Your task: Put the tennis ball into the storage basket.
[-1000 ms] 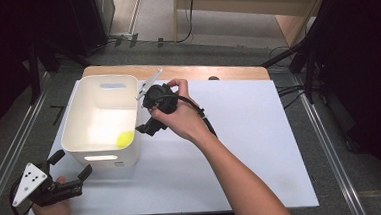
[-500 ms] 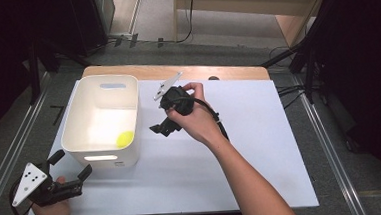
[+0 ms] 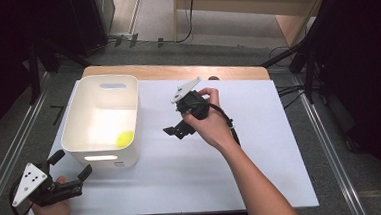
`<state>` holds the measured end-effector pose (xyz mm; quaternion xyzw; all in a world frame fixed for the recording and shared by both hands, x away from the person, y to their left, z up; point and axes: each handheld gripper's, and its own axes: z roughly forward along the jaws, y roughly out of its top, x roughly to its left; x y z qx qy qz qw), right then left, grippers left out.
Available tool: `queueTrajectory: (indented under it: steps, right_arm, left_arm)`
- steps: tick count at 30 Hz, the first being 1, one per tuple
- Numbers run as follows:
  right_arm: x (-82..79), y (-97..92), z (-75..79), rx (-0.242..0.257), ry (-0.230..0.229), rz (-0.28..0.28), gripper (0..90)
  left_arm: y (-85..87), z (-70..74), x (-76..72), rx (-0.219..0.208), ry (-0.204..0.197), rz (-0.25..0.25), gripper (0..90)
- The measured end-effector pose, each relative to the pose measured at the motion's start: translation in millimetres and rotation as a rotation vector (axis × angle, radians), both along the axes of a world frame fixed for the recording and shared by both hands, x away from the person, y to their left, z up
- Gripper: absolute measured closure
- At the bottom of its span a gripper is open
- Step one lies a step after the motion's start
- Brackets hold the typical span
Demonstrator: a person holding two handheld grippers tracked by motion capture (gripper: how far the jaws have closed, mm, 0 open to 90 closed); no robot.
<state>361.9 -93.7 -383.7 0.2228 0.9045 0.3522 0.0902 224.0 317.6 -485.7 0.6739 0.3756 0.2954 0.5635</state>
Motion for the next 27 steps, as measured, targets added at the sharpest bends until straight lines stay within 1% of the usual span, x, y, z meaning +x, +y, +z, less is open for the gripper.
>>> queueTrajectory:
  steps: [16,22,27]
  right_arm:
    - [-11.9,-37.4,-14.9,0.034,0.007,-0.067,0.0]
    - [-16.7,-49.4,-19.6,0.048,0.000,-0.088,0.0]
    - [-21.7,-60.1,-24.5,0.073,-0.003,-0.110,0.0]
  left_arm:
    - [-0.8,-0.1,-0.2,0.008,0.003,0.003,0.0]
    - [-0.8,-0.1,-0.2,0.010,0.003,0.003,0.0]
    - [-1.0,-0.2,-0.4,0.007,0.003,0.004,0.0]
